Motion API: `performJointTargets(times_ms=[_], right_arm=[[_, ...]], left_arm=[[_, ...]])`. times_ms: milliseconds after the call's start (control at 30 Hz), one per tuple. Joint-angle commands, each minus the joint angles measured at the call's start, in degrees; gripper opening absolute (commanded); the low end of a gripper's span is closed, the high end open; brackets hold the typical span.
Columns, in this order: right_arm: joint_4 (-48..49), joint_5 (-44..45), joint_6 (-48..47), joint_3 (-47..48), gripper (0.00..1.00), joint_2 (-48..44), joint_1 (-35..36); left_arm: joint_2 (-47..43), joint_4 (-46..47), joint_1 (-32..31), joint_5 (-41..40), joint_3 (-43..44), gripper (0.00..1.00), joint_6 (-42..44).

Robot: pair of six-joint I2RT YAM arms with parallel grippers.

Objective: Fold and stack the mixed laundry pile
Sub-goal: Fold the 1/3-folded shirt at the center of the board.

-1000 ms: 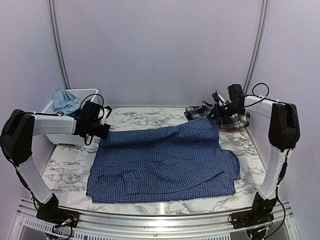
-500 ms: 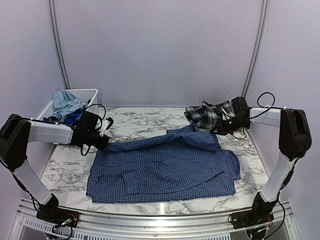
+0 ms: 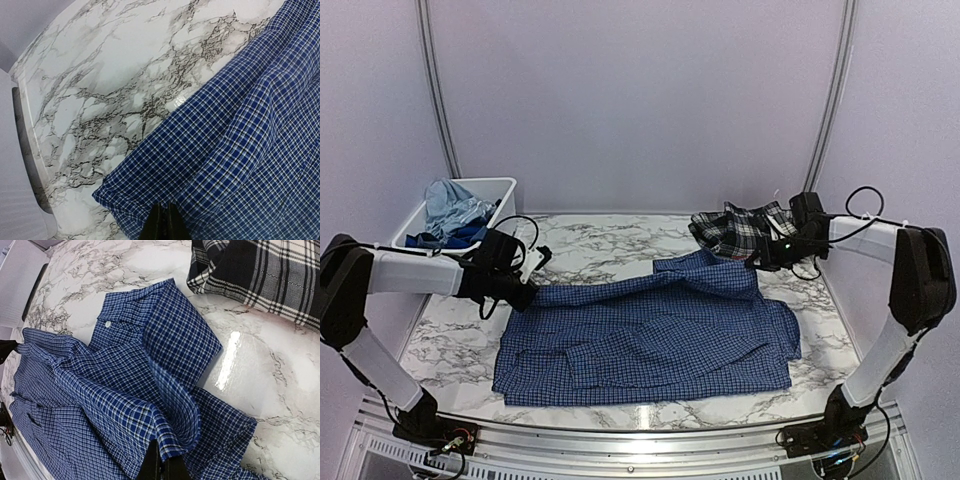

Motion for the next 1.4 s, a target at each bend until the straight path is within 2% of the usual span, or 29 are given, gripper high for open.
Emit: performJointTargets(times_ms=[0,133,400,433,467,533,567,600,633,733,800,933,1033,1367], right_arm=[[-2.7,0.5,-0.8,0.4,0.0,-3.7,1.6],[-5.1,2.2,-1.3,-3.6,0.0,-4.4,5.2],[-10.0,2.4,1.0,-11.2,0.02,-7.0,7.1],[-11.3,2.5,0.8,-11.2,0.03,-7.1,7.1],[-12.4,2.5,1.0,-11.0,0.08,-7.3,7.1],[-14.2,2.2,1.5,-10.1,0.29,-7.9,6.7],[-13.8,1.1,2.3,-9.8,0.38,-8.9,6.1],[-12.7,0.0,3.8,-9.7,0.49,-10.1,4.4],[-11.4,-1.2,5.3,-9.4,0.53,-11.3,2.5],[-7.1,-4.7,9.7,-8.6,0.54,-13.1,-2.7],[-5.4,-3.0,11.4,-8.0,0.5,-12.6,-3.9],[-3.0,0.8,13.9,-8.2,0.31,-9.2,-4.2],[-0.7,1.1,15.5,-8.7,0.24,-7.3,-4.2],[2.3,1.9,16.0,-9.9,0.25,-2.2,-3.5]], left_arm=[[-3.1,-1.8,-0.1,-2.3,-1.5,0.07,1.8],[-3.7,-2.3,-0.2,-2.5,-2.7,0.16,1.7],[-14.5,3.8,-0.1,-1.0,-6.4,0.45,-2.5],[-15.2,4.0,-0.1,-1.4,-6.1,0.5,-3.4],[-15.5,4.2,-0.1,-1.7,-5.7,0.6,-4.5],[-15.4,3.8,0.0,-3.1,-4.0,0.93,-7.2],[-15.1,3.7,0.1,-3.4,-3.2,0.98,-8.7],[-14.8,3.7,0.2,-3.2,-2.3,0.99,-9.8],[-14.4,3.9,0.2,-2.9,-1.7,0.99,-10.9],[-13.7,6.2,0.4,-3.1,-0.8,0.99,-14.3],[-13.9,8.6,0.5,-3.6,-1.5,0.99,-16.2],[-12.5,9.8,0.6,-5.9,-1.1,0.99,-19.7],[-9.1,7.3,0.6,-4.0,1.0,0.99,-19.8],[-4.0,5.1,0.5,-3.7,1.3,0.99,-22.5]])
